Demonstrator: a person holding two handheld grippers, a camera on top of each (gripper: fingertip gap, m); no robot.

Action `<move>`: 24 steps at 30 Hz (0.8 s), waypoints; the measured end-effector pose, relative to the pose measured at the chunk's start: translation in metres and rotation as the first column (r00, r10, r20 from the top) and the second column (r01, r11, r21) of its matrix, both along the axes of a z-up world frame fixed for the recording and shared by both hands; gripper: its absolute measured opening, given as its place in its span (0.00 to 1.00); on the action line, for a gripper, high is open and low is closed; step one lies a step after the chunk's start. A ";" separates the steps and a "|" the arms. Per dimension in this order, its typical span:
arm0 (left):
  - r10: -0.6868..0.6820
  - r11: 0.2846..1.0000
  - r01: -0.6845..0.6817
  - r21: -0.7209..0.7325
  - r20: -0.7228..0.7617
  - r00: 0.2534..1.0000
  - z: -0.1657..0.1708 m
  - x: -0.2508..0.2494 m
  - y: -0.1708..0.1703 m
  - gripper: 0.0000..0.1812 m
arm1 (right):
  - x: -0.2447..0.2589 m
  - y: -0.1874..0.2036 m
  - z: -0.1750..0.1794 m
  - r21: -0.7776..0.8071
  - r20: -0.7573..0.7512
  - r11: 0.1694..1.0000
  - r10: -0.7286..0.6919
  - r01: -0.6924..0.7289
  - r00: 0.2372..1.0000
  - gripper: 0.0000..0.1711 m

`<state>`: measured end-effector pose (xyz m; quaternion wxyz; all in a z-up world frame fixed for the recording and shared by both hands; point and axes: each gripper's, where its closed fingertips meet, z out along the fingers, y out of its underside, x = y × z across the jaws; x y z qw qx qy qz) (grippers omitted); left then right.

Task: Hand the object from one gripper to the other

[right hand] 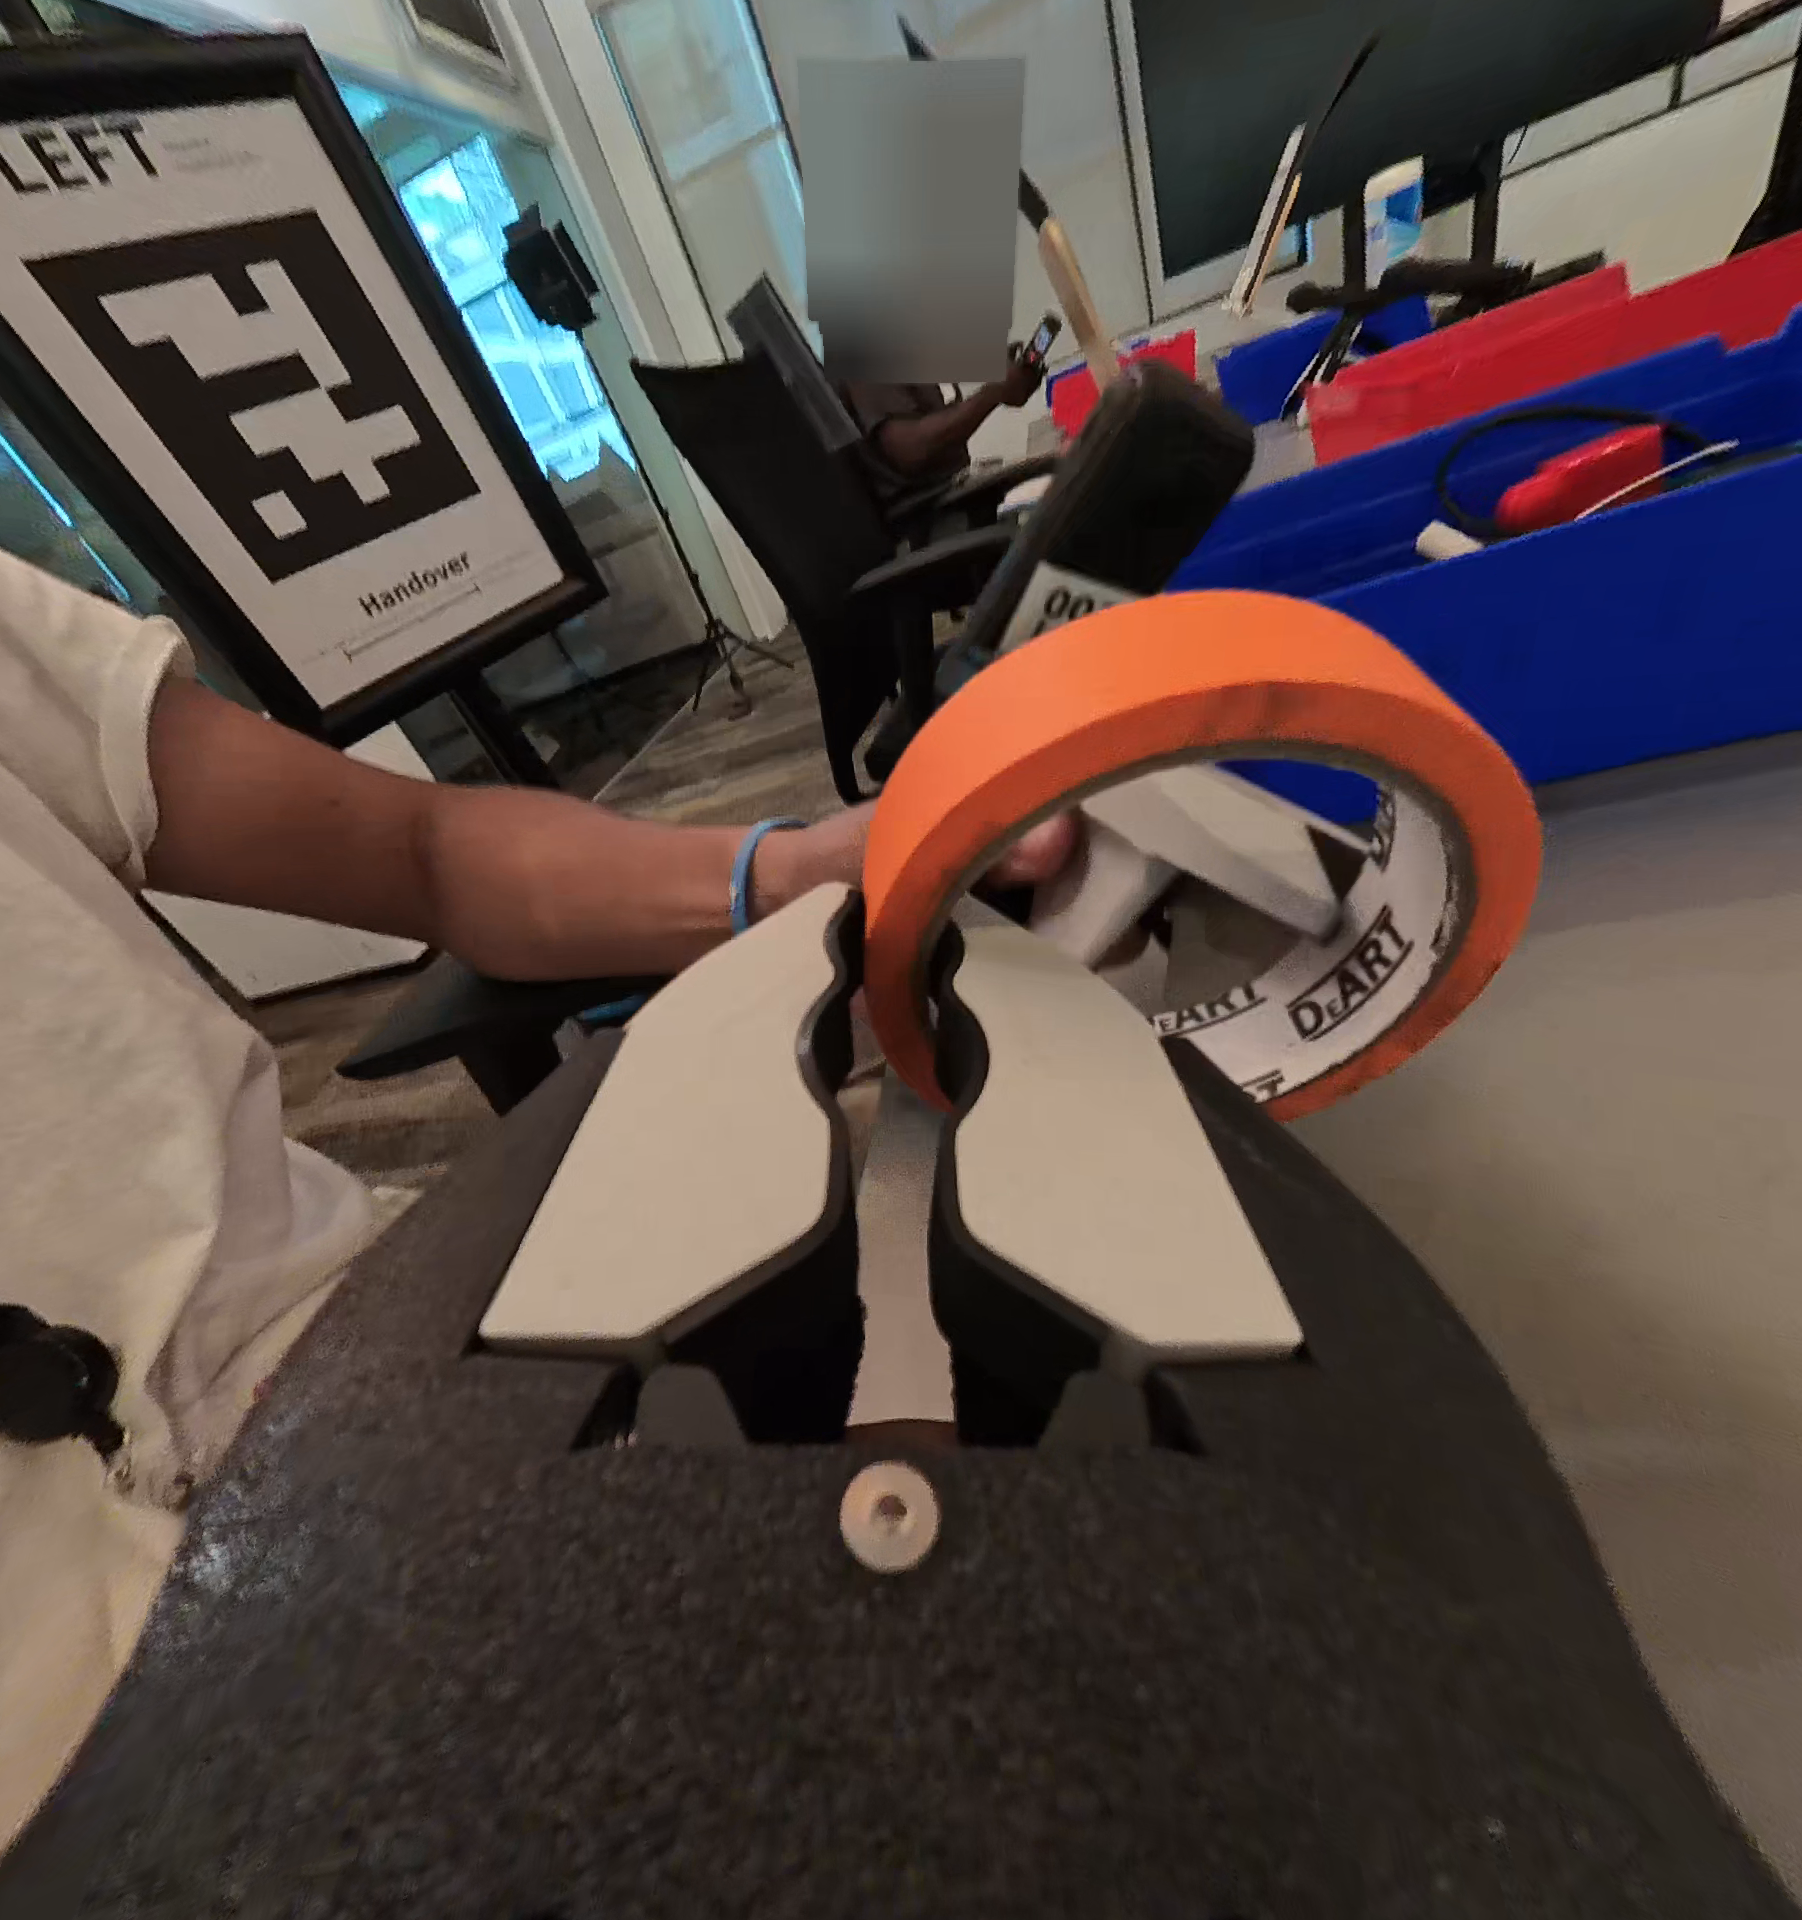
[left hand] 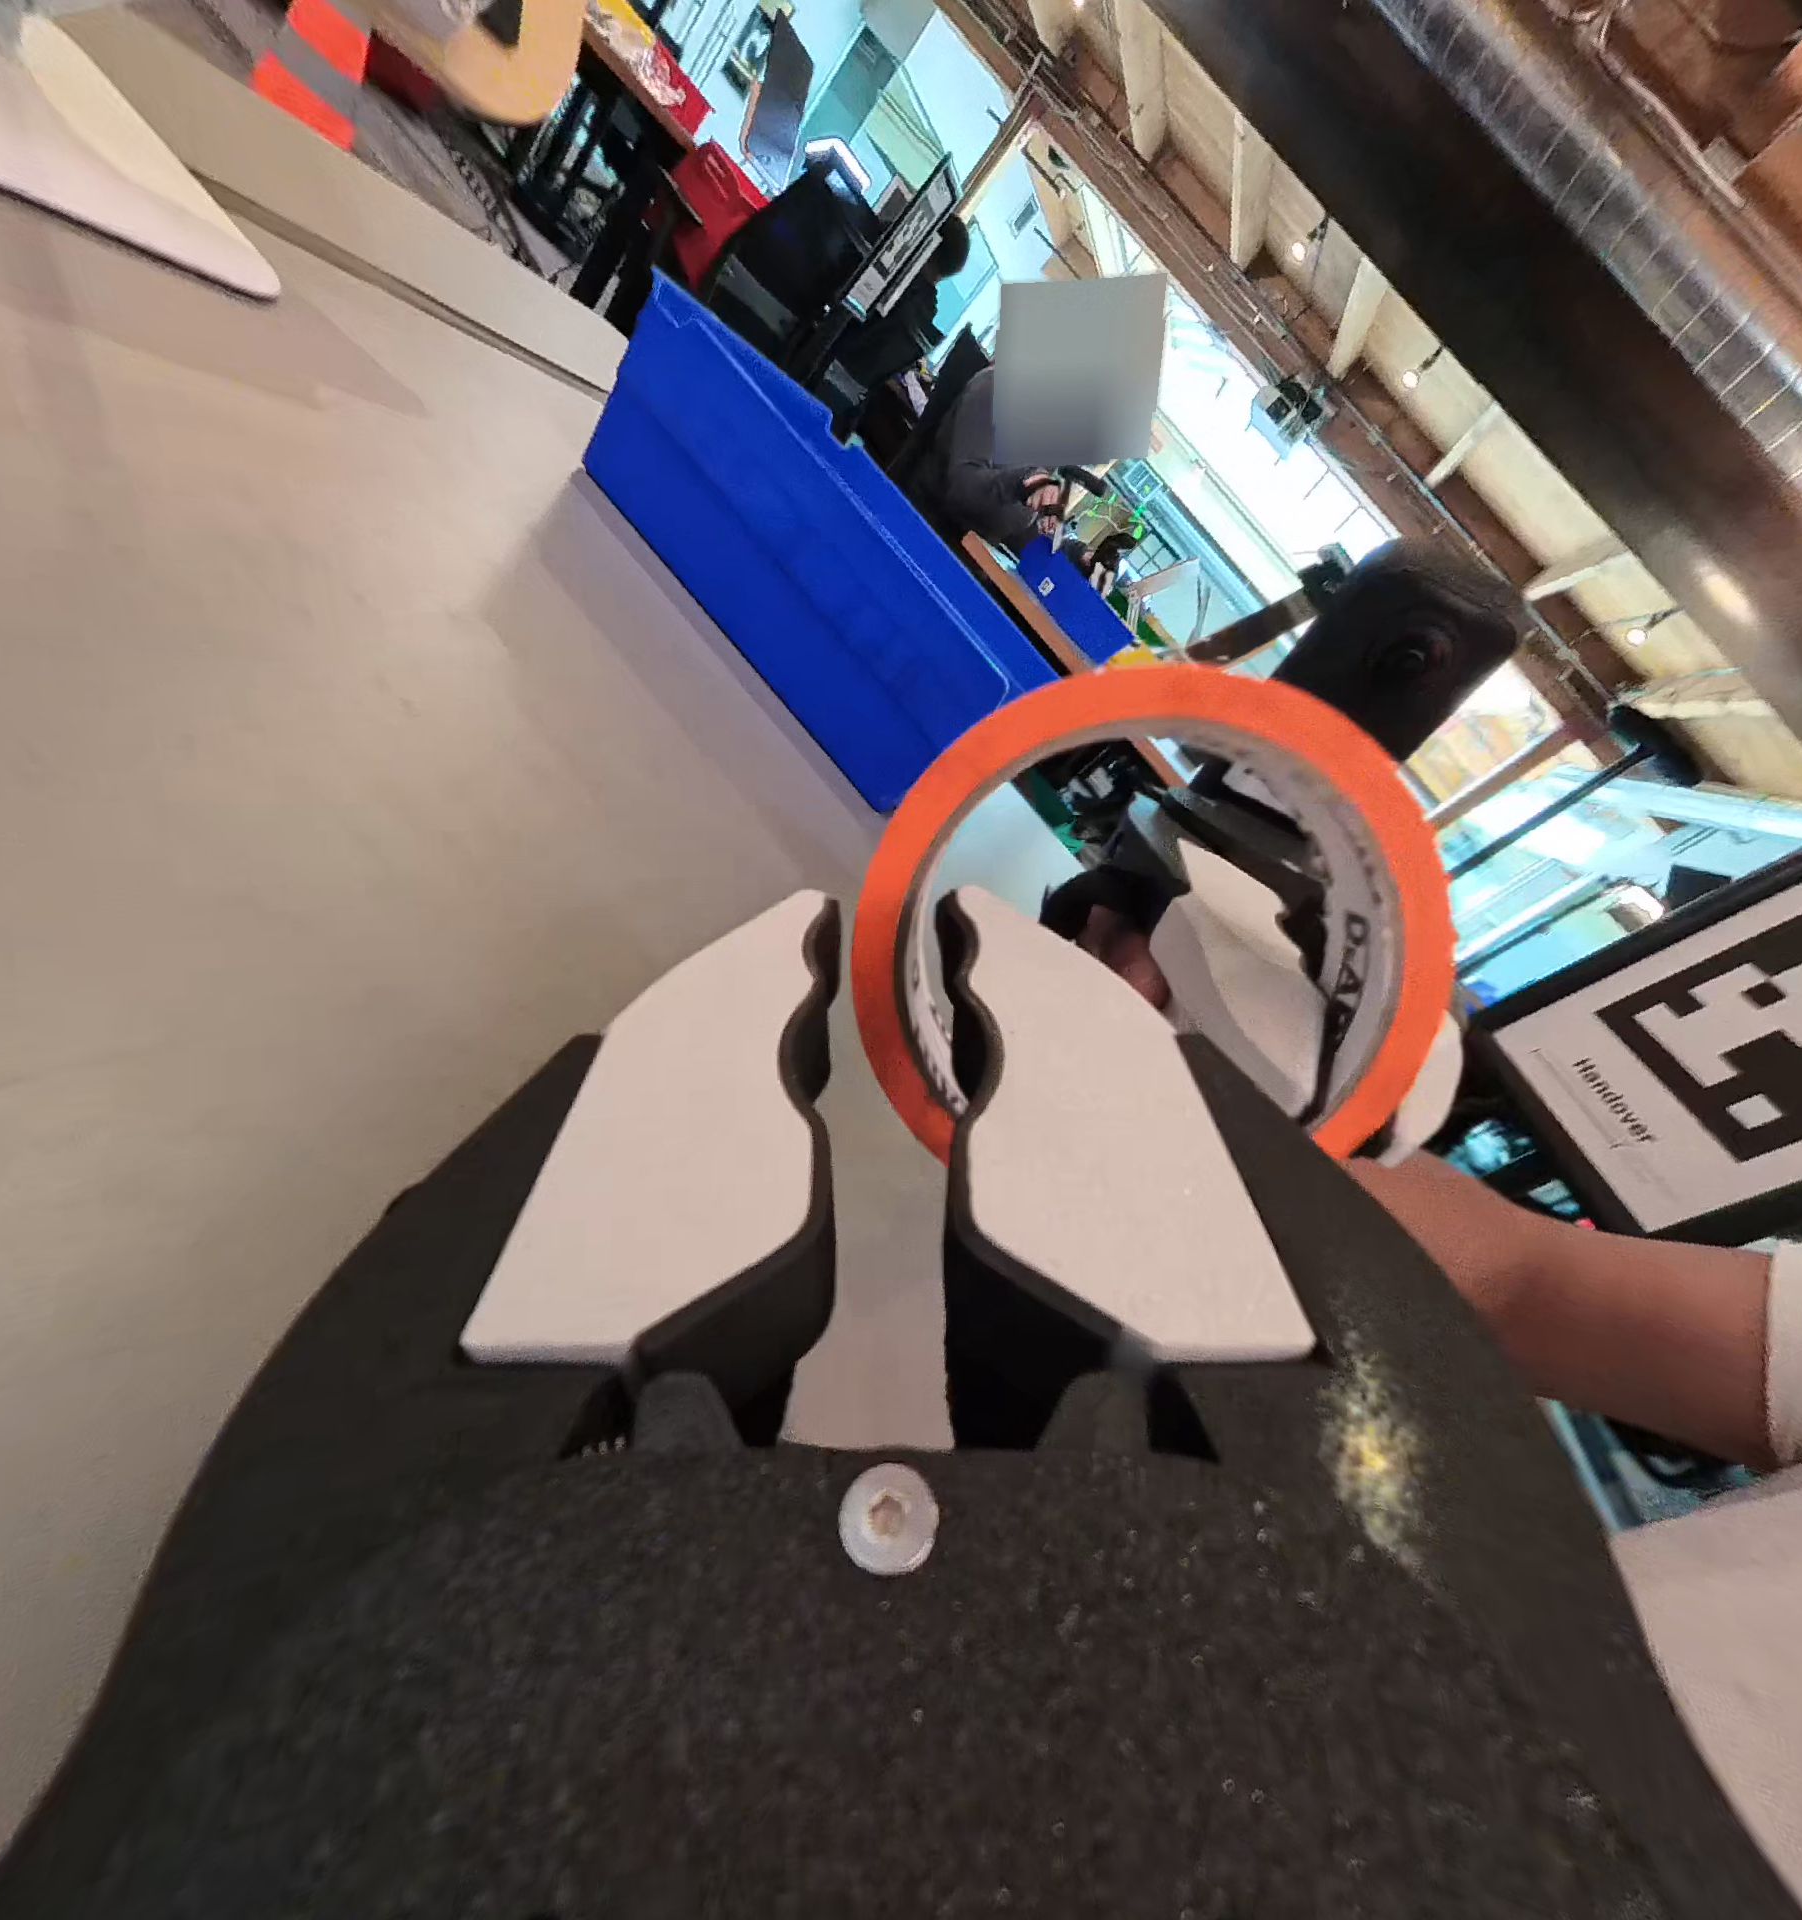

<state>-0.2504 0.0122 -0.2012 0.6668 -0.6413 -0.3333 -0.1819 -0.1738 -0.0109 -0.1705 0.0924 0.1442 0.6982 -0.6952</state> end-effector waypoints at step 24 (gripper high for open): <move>-0.711 0.692 0.710 -0.133 -0.296 0.638 0.030 0.146 0.002 0.24 | 0.108 0.050 0.025 -0.306 0.319 0.507 0.852 -0.806 0.415 0.06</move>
